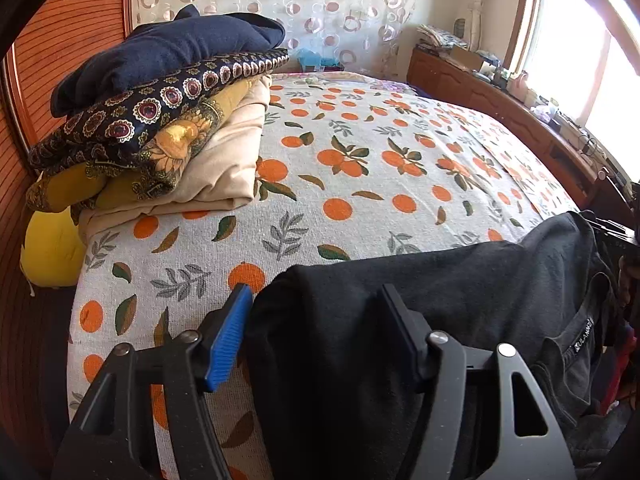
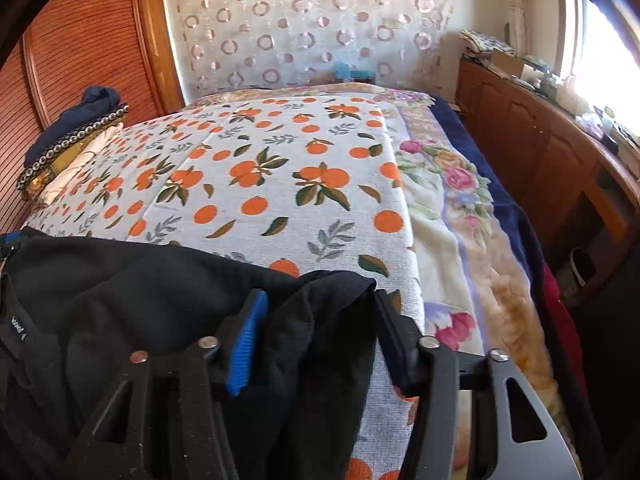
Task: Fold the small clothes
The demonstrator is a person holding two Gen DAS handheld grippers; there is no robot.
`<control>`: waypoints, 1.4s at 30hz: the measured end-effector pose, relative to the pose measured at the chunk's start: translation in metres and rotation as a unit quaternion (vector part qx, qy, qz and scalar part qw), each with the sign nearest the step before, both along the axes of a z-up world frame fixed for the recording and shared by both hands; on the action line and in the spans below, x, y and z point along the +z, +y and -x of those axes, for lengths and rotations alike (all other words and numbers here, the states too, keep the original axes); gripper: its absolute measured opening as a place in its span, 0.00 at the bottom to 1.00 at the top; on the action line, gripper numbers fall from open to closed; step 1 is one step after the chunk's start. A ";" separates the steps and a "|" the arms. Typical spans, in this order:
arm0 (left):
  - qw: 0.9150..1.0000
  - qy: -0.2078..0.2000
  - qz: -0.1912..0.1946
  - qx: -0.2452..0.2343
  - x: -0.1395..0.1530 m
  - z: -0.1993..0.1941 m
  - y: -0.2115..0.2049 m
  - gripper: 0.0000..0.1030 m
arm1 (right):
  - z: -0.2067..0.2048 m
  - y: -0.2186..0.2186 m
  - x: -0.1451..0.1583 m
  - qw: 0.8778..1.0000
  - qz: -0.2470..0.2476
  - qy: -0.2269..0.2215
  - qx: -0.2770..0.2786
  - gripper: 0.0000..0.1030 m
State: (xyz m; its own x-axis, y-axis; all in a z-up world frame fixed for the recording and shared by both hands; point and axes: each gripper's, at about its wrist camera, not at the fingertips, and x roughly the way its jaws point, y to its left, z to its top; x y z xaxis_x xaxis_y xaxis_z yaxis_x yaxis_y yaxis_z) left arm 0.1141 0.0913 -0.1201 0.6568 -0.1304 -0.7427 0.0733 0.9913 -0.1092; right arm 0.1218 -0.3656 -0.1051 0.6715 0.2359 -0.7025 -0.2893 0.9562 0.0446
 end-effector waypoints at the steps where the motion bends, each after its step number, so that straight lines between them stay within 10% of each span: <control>1: 1.000 0.001 0.002 0.000 0.000 0.000 0.000 0.62 | 0.000 0.001 0.000 1.000 0.000 0.000 0.002 0.47; 8: 1.000 0.004 0.018 -0.004 0.001 -0.001 0.004 0.51 | 0.006 0.011 0.001 1.000 -0.007 0.003 0.024 0.15; 16: 0.999 -0.005 0.025 -0.029 0.012 0.008 -0.007 0.13 | 0.026 0.010 0.011 0.999 -0.031 -0.027 0.027 0.11; 30: 0.983 -0.160 0.043 -0.079 0.133 0.095 -0.039 0.11 | 0.113 -0.016 0.097 0.986 -0.102 -0.120 0.054 0.10; 42: 0.955 -0.286 0.017 -0.078 0.237 0.113 -0.034 0.11 | 0.174 -0.021 0.210 0.963 -0.037 -0.257 0.071 0.09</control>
State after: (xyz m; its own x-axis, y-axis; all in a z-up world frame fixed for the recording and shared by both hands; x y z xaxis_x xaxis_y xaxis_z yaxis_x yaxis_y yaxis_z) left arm 0.0012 0.0577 0.1173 0.9244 -0.2782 -0.2611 0.2779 0.9598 -0.0386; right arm -0.0526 -0.3868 0.1046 0.8835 0.3874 -0.2636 -0.4189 0.9050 -0.0739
